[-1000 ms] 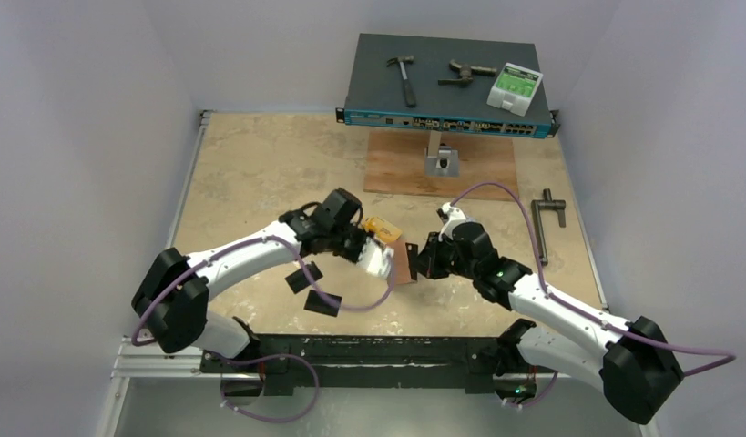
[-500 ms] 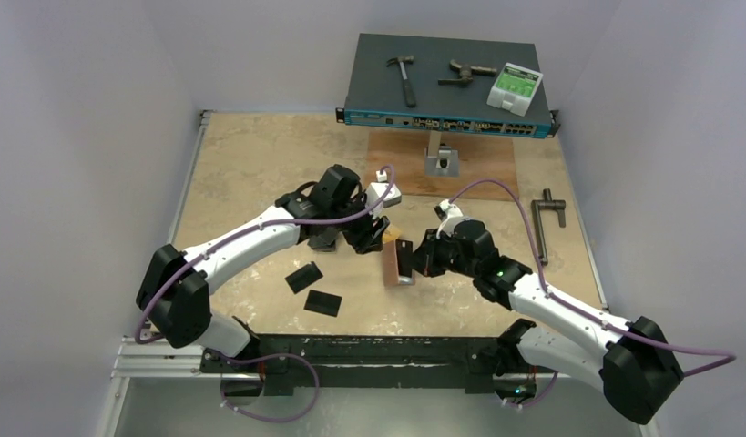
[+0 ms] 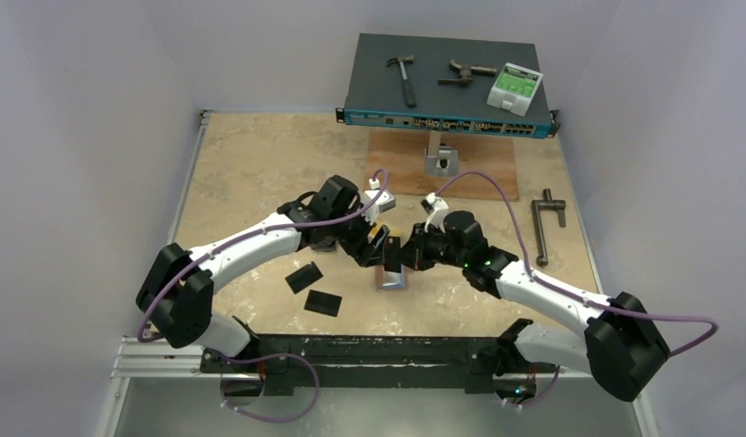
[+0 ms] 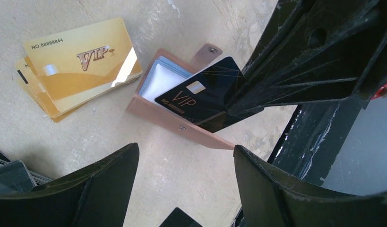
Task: Put the credit cards into the card holder
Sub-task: Pick up the card holder from the center of the board.
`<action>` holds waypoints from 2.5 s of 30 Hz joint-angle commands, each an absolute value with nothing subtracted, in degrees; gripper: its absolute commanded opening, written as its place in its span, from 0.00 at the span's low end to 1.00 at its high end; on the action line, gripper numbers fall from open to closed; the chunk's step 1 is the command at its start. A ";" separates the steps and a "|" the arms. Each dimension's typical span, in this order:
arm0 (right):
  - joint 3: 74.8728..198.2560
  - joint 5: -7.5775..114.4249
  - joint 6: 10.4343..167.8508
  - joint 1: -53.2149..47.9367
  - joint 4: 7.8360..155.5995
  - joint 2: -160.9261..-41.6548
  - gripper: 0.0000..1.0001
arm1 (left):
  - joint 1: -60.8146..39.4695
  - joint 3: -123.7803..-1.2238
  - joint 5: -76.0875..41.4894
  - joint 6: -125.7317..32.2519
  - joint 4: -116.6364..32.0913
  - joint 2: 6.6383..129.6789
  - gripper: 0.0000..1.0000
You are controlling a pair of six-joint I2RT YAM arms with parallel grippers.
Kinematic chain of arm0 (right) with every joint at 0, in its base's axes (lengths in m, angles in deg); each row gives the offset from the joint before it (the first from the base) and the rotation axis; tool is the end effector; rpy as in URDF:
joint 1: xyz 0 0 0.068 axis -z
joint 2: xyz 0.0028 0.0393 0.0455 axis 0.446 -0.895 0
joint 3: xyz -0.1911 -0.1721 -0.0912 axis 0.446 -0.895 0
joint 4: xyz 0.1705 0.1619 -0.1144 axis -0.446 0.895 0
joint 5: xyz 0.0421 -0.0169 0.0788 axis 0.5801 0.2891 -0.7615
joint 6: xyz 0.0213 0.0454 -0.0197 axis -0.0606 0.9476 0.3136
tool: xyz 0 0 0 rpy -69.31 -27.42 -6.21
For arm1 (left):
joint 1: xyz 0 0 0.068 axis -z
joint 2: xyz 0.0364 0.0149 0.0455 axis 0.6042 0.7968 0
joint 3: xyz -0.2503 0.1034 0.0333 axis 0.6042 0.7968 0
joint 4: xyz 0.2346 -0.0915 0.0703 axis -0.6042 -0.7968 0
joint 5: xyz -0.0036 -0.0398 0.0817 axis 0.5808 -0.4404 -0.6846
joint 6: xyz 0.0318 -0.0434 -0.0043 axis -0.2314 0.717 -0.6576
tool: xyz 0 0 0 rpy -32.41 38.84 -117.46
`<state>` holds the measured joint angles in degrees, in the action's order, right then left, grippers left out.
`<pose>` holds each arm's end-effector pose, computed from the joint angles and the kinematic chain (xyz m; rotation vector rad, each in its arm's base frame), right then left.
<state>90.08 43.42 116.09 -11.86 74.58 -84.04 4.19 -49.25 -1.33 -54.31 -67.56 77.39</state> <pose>0.1770 0.1539 0.2095 -0.2943 2.2035 1.0585 0.2246 -0.2172 0.2438 0.9928 2.3082 -0.8581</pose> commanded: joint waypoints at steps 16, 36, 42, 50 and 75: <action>96.57 41.85 113.36 -13.51 67.41 -93.39 0.00 | 5.30 -44.18 -5.09 -56.92 -63.30 75.62 0.75; 89.77 46.42 115.53 -13.27 69.52 -87.96 0.00 | 7.56 -44.66 -11.56 -53.93 -64.76 77.63 0.25; 85.16 50.30 117.81 -12.59 71.35 -84.45 0.00 | 7.76 -44.45 -10.50 -52.59 -65.06 77.50 0.18; 81.73 54.12 119.31 -12.08 74.32 -80.17 0.00 | 8.10 -43.89 -10.17 -52.52 -65.55 76.75 0.15; 81.14 49.73 121.26 -11.25 70.22 -78.63 0.00 | 8.27 -42.69 -9.06 -54.37 -64.33 75.21 0.13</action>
<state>81.03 51.98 120.92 -11.69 72.94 -80.11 7.93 -43.33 -10.34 -53.41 -65.00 76.87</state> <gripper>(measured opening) 0.004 0.135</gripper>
